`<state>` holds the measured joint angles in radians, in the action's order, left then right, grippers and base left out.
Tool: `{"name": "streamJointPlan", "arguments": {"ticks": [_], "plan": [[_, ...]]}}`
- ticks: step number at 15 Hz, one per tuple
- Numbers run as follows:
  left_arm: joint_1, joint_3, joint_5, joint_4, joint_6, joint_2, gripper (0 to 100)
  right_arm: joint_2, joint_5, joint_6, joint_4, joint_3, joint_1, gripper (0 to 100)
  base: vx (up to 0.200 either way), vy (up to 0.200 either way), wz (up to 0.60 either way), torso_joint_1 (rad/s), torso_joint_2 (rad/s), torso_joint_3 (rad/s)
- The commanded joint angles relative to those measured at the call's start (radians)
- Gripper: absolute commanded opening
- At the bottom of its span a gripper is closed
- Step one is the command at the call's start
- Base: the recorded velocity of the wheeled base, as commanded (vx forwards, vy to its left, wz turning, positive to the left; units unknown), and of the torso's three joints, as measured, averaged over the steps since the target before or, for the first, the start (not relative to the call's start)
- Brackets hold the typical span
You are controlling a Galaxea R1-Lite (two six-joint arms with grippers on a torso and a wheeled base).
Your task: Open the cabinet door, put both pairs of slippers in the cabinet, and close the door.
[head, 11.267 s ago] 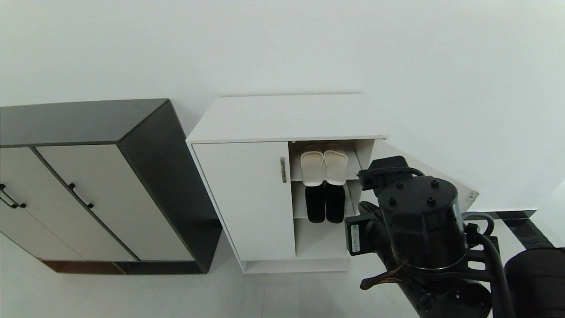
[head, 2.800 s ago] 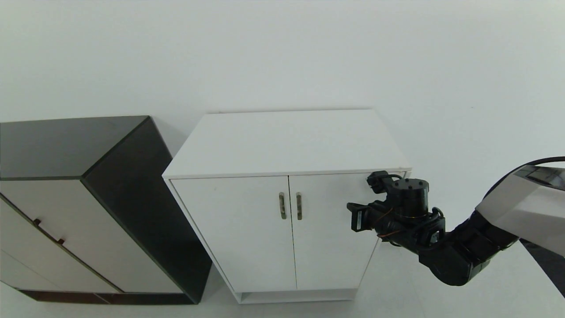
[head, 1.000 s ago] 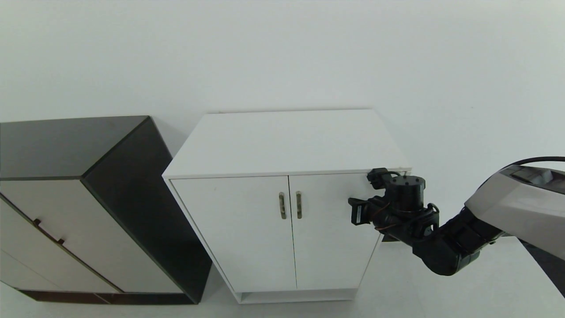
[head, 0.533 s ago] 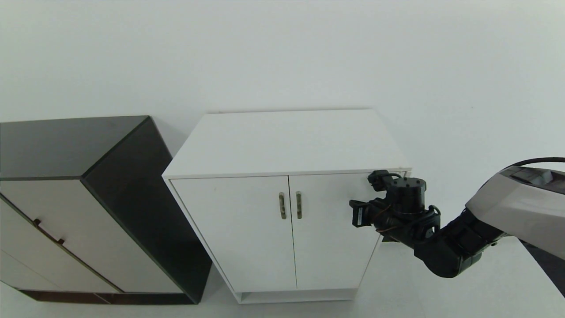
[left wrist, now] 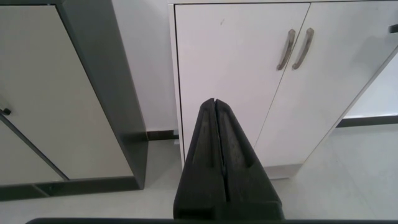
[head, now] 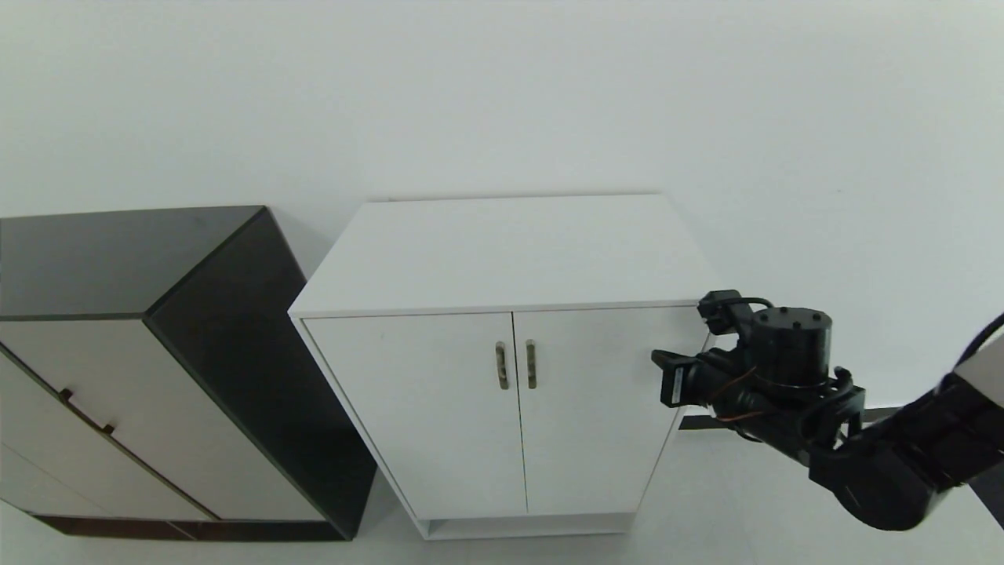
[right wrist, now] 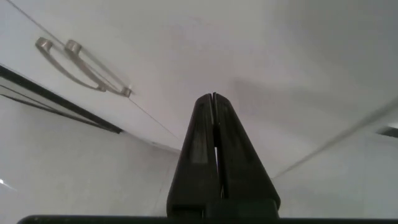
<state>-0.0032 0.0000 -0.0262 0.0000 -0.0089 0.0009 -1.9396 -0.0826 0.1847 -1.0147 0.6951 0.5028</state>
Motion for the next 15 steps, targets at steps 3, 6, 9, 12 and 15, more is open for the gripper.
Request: {"name": "streamJointPlan", "arguments": {"ticks": [3,6,9,12,15], "plan": [[0.0,0.0,0.0,0.0,0.0,0.001,0,0.278,-0.123,-0.001,0.002,-0.267,-0.006,0,0.0,0.0,0.0,0.0,0.0,0.0],[0.0,0.0,0.0,0.0,0.0,0.001,0,0.439,-0.143,-0.05,0.005,-0.427,-0.056,0,0.0,0.0,0.0,0.0,0.0,0.0],[0.0,0.0,0.0,0.0,-0.002,0.001,0,0.554,-0.144,-0.074,0.008,-0.534,-0.127,0,0.0,0.0,0.0,0.0,0.0,0.0],[0.0,0.0,0.0,0.0,-0.003,0.001,0,0.671,-0.144,-0.097,0.01,-0.663,-0.219,0,0.0,0.0,0.0,0.0,0.0,0.0],[0.0,0.0,0.0,0.0,-0.003,0.001,0,0.788,-0.151,-0.096,0.096,-0.695,-0.276,0,0.0,0.0,0.0,0.0,0.0,0.0]]}}
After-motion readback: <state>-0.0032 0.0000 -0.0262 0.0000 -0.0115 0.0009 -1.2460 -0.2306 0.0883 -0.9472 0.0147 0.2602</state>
